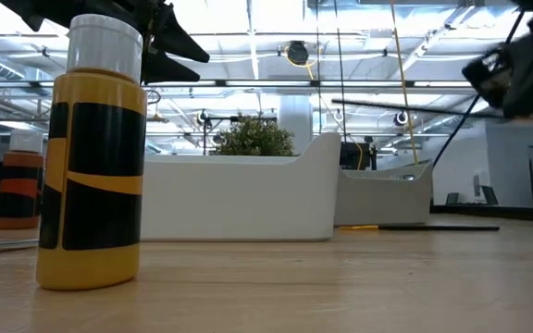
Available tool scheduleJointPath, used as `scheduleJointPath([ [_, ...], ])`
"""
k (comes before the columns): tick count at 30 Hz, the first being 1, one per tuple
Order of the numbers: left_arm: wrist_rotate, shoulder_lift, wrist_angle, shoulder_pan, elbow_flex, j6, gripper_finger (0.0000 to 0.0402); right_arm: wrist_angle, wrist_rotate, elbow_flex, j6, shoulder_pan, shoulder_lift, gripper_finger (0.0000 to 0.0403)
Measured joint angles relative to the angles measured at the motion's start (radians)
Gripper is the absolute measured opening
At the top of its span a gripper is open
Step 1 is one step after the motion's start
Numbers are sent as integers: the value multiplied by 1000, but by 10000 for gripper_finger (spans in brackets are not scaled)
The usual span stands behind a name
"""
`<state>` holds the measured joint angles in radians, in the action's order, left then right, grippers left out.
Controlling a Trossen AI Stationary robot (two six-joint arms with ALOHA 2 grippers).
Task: Pick & Place Paint Supplies
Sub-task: Put the gold paintbrush into the gray bin
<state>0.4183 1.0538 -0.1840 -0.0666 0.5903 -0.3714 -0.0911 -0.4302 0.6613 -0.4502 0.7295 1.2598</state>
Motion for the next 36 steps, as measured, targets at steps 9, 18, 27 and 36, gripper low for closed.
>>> scheduleJointPath([
  [9, 0, 0, 0, 0, 0, 0, 237, -40, -36, 1, 207, -132, -152, 2],
  [18, 0, 0, 1, 0, 0, 6, 237, -59, 154, -44, 260, -255, -174, 5],
  [27, 0, 0, 1, 0, 0, 11, 237, -241, 204, -176, 302, -259, -176, 128],
  [36, 9, 0, 1, 0, 0, 3, 237, -82, 250, -284, 318, -260, -177, 162],
])
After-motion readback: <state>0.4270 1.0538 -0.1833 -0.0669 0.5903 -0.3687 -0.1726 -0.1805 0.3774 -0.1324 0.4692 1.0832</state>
